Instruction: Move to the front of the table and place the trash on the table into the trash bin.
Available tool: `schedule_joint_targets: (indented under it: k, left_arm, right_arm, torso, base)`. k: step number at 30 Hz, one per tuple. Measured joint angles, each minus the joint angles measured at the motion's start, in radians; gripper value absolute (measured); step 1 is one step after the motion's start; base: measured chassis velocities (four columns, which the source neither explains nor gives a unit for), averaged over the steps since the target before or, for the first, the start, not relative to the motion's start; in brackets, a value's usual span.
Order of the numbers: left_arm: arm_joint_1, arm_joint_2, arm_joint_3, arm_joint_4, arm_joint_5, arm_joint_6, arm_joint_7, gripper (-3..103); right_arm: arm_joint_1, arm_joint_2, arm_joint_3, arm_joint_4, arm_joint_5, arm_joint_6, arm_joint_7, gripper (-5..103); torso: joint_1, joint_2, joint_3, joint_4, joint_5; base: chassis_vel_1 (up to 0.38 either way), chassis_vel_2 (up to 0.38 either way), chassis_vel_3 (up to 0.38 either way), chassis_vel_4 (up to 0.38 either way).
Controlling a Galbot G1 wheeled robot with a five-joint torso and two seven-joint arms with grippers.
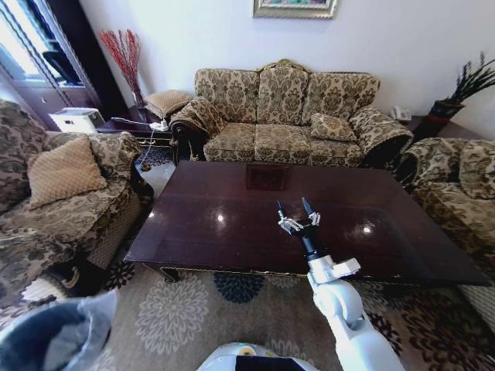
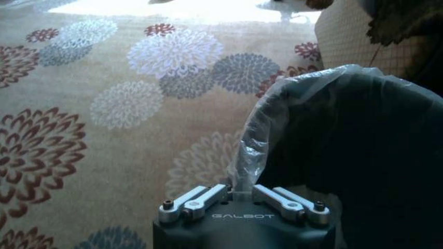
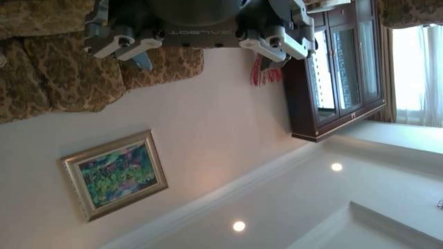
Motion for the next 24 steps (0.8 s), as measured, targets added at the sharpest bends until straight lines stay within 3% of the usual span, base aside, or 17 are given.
schedule_joint_targets:
  k: [4, 6, 9, 12, 14, 16, 24]
  left_arm:
    - [-0.047, 0.025, 0.01, 0.101, -0.062, -0.006, 0.005, 0]
    - [-0.103, 0.035, 0.029, 0.216, -0.099, -0.029, 0.002, 0]
    - [-0.129, 0.04, 0.036, 0.266, -0.116, -0.037, 0.018, 0]
    - [-0.193, 0.08, 0.042, 0.408, -0.127, -0.058, 0.087, 0]
    - [-0.205, 0.09, 0.042, 0.435, -0.128, -0.058, 0.101, 0]
    - [-0.264, 0.125, 0.036, 0.548, -0.134, -0.054, 0.131, 0]
    - [-0.363, 0.172, 0.035, 0.753, -0.164, -0.004, 0.226, 0]
  right_arm:
    - [-0.017, -0.002, 0.004, 0.004, -0.015, 0.001, -0.003, 100]
    - [-0.03, -0.002, 0.005, 0.009, -0.029, 0.001, -0.003, 100]
    - [-0.034, -0.004, 0.003, 0.01, -0.033, 0.005, -0.003, 100]
    - [-0.055, -0.023, 0.006, 0.014, -0.032, 0.033, -0.003, 100]
    - [-0.06, -0.026, 0.008, 0.016, -0.032, 0.036, -0.002, 100]
    - [-0.088, -0.039, 0.025, 0.025, -0.036, 0.045, 0.0, 100]
    - [-0.15, -0.044, 0.066, 0.063, -0.099, 0.04, 0.049, 100]
  torso:
    - [0.0, 0.0, 0.0, -0.0006, 0.0019]
    - [0.0, 0.0, 0.0, -0.0007, -0.0001]
    - [0.0, 0.0, 0.0, -0.0006, 0.0]
    - [0.001, 0.0, 0.0, -0.0005, 0.0005]
    - [0.001, 0.0, 0.0, -0.0005, 0.0009]
    - [0.001, 0.0, 0.0, -0.0007, 0.002]
    - [0.0, 0.0, 0.0, -0.0008, -0.0005]
  base:
    - [-0.049, -0.117, 0.07, 0.108]
    - [-0.158, -0.162, 0.149, 0.158]
    - [-0.205, -0.187, 0.222, 0.168]
    - [-0.213, -0.189, 0.241, 0.193]
    - [-0.218, -0.206, 0.234, 0.196]
    - [-0.147, -0.144, 0.165, 0.111]
    - [-0.003, -0.01, -0.003, -0.002]
